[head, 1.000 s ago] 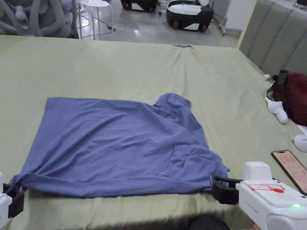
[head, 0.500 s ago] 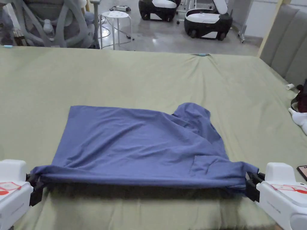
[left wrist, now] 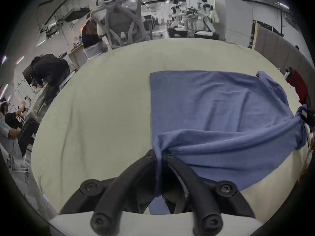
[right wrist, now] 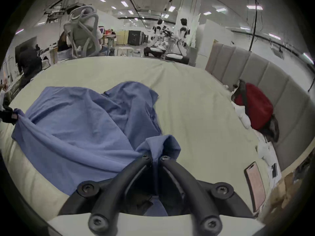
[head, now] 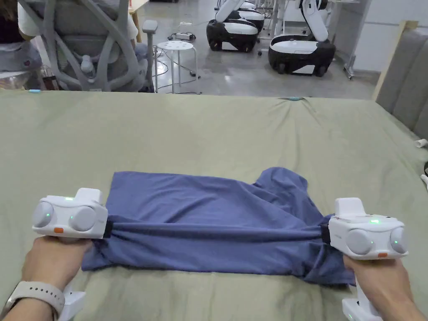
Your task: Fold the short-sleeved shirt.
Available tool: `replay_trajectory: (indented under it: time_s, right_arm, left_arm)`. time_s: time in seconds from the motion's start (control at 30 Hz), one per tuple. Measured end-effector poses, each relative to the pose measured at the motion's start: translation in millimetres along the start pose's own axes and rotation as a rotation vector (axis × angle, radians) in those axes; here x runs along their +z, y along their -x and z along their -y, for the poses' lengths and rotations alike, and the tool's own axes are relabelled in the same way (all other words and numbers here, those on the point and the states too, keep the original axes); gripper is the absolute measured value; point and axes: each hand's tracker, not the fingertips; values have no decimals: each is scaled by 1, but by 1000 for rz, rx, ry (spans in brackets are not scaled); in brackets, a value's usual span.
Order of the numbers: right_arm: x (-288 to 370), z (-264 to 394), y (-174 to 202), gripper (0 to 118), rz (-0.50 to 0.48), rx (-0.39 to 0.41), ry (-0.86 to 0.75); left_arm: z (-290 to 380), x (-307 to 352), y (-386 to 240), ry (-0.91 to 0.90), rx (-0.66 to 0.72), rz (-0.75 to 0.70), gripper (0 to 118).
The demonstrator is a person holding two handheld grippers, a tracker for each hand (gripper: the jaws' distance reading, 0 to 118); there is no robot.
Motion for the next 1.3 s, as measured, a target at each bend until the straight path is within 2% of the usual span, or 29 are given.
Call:
replay_trajectory:
  time_s: [0.07,0.1,0.13,0.17,0.2,0.23,0.33,0.37,0.4,0.43,0.47,0.5,0.53,0.6,0.67,0.73,0.8,0.93,0.97,1.07,1.1,1.13,1.17,1.23,1.3]
  right_arm:
    - [6,5,-4,9,-25,-12,-10]
    - [12,4,-3,25,-23,-13,-3]
    - [19,4,0,54,-12,-15,5]
    - [31,6,6,92,-1,-14,-14]
    - [46,9,13,110,-1,-10,-81]
    - [58,11,20,117,-12,-9,-142]
    - [88,17,54,117,-66,-29,-239]
    - [94,19,63,115,-100,-40,-253]
    - [97,22,70,108,-138,-50,-266]
    - [99,24,74,90,-162,-67,-274]
    - [100,27,81,45,-177,-82,-279]
    - [101,29,85,6,-159,-74,-281]
    - [103,32,89,0,-150,-66,-294]
    - [109,36,89,0,-160,-47,-315]
    - [111,37,89,0,-183,-34,-309]
    - [114,40,96,0,-162,-15,-321]
    - [111,41,95,0,-183,-35,-305]
    - [107,45,103,0,-194,-38,-286]
    - [107,45,104,0,-203,-37,-278]
    - [106,47,106,0,-206,-29,-272]
    - [106,47,104,0,-205,-28,-270]
    - [107,48,102,0,-202,-28,-266]
    - [106,48,100,0,-197,-27,-264]
    - [106,49,92,0,-174,-30,-260]
    - [106,51,83,0,-157,-41,-254]
  left_arm:
    - [6,9,1,-47,33,1,12]
    - [10,17,0,-68,38,-7,29]
    - [14,25,-3,-96,39,-8,59]
    - [19,35,-10,-156,29,-18,92]
    - [26,48,-20,-227,12,-7,103]
    - [29,58,-29,-261,17,-7,102]
    - [43,84,-57,-383,68,64,93]
    - [48,91,-67,-413,71,82,86]
    - [50,82,-71,-432,57,91,74]
    - [54,86,-78,-449,39,92,49]
    - [59,89,-83,-466,18,78,8]
    - [64,92,-86,-484,11,63,0]
    - [67,97,-87,-500,12,48,0]
    - [72,98,-71,-420,24,130,0]
    - [83,93,-50,-377,62,85,0]
    - [94,87,-25,-298,135,53,0]
    - [107,77,0,-228,238,84,0]
    - [120,61,17,-153,235,104,0]
    - [120,56,18,-159,247,115,16]
    - [110,41,19,-150,276,129,46]
    - [106,36,19,-152,285,121,81]
    - [100,30,20,-157,287,121,105]
    - [94,27,20,-165,285,119,113]
    - [81,13,16,-142,250,59,104]
    - [73,-3,11,-119,178,-6,100]
